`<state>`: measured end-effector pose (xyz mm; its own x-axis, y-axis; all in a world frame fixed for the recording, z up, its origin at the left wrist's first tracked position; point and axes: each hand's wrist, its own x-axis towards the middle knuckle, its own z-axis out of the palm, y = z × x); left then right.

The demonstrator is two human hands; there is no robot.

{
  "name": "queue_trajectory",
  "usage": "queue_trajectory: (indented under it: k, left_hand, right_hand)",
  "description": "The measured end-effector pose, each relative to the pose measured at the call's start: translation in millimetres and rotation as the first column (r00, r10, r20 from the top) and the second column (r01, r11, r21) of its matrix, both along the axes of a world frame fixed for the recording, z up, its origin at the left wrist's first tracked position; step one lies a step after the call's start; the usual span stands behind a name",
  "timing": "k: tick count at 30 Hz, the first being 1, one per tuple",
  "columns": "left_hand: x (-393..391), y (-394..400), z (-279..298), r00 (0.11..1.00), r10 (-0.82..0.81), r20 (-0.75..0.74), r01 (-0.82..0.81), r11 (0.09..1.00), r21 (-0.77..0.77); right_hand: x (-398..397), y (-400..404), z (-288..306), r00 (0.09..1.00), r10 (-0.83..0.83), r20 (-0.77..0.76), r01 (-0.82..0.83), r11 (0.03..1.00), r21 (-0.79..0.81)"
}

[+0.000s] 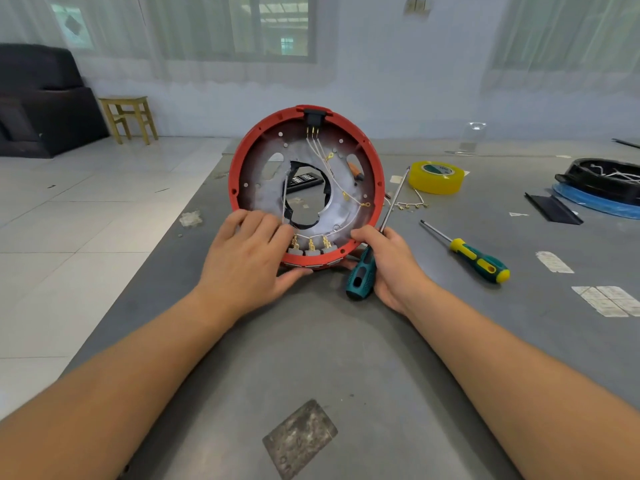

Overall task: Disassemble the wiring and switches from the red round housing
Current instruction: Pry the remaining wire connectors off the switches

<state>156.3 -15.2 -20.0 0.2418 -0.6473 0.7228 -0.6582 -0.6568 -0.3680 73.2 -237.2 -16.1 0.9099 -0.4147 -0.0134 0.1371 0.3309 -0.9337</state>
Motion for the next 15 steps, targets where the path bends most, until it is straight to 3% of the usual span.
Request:
queue_trajectory:
  k: [15]
  left_hand:
    - [19,27,11,0.977,-0.146,0.153,0.134,0.988,0.081]
  right_hand:
    - [4,-11,1,0.997,0.079,0.006,-0.078,0.993,-0.084]
